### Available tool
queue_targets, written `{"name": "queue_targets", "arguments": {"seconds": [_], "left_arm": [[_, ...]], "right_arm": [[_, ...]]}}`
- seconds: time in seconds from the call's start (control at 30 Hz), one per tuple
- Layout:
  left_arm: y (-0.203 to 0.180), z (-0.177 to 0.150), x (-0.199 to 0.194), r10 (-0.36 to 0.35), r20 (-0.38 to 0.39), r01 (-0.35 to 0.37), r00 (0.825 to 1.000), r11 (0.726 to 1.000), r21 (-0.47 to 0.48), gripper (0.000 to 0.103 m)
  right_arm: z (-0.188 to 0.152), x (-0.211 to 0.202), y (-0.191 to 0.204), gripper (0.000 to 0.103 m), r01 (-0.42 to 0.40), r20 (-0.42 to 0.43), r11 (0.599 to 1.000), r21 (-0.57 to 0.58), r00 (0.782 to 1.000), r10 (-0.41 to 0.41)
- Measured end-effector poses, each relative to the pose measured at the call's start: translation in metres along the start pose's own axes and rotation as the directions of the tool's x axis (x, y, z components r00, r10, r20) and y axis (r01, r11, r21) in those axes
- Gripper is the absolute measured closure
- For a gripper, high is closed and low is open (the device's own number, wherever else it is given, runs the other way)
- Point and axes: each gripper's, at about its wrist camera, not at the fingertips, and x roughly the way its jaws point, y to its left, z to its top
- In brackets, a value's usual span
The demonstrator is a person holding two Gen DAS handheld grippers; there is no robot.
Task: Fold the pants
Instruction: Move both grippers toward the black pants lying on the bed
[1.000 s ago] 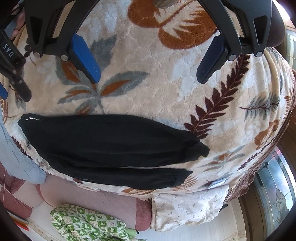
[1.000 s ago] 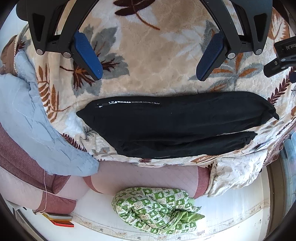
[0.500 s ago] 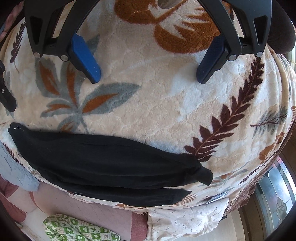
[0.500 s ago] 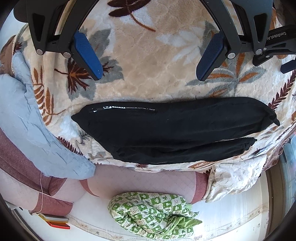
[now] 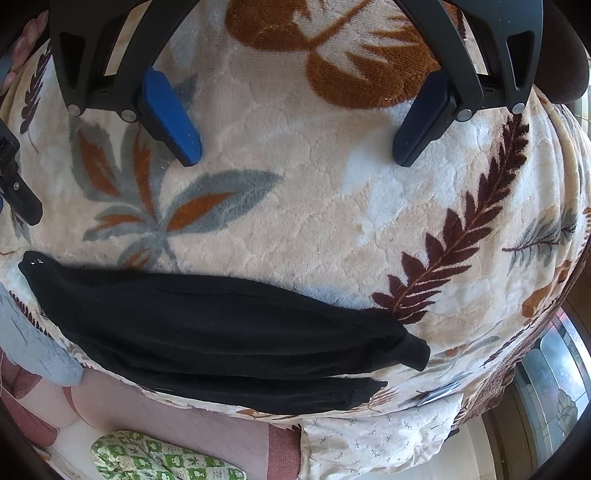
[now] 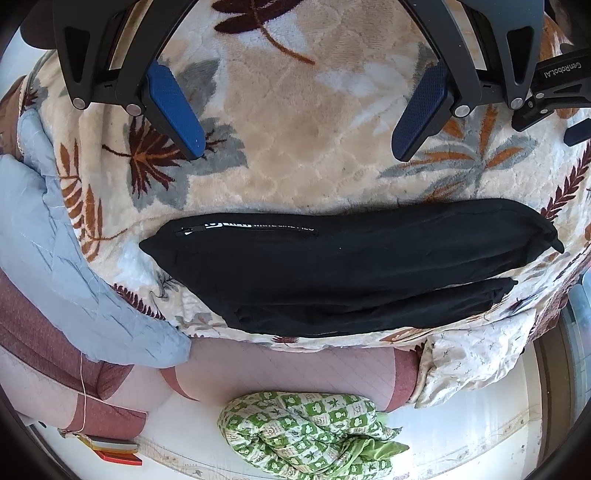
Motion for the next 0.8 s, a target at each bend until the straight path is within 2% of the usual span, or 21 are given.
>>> {"name": "queue_targets", "arguments": {"seconds": [0.43,0.5,0.53,0.57,0.6,0.7,0.8], "left_arm": [[-0.001,-0.001,0.0,0.007,0.012,-0.007,1.0,1.0,0.002,0.0],[0.002,0.003,-0.003,-0.018,-0.017,0.018,1.0,1.0,0.006,0.001],[0.005,0.006,-0.006,-0.044,-0.017,0.044,0.999,0.999,-0.004,0.006],[0.008,0.009,-0.012,-0.069,-0.006,0.069,0.998,0.998,-0.015,0.015],[0.012,0.013,-0.018,-0.084,0.008,0.084,0.996,0.996,-0.02,0.017],[0.024,0.031,-0.038,-0.107,0.071,0.108,0.992,0.994,-0.02,0.017],[0.034,0.054,-0.05,-0.09,0.116,0.089,0.989,0.996,0.012,0.017]], "right_arm": [[-0.003,0.008,-0.001,0.0,-0.006,-0.022,1.0,0.003,1.0,0.006],[-0.004,0.008,-0.001,0.0,-0.007,-0.022,1.0,0.001,1.0,0.007],[-0.003,0.008,-0.002,0.0,-0.007,-0.021,1.0,0.0,1.0,0.007],[-0.003,0.007,-0.002,0.0,-0.006,-0.018,1.0,-0.001,1.0,0.006],[-0.001,0.007,-0.004,0.0,-0.007,-0.016,1.0,-0.001,1.0,0.007],[0.007,0.008,-0.009,0.0,-0.017,-0.015,1.0,0.007,1.0,0.017],[0.023,0.012,-0.018,0.0,-0.022,-0.012,1.0,0.009,1.0,0.022]]}}
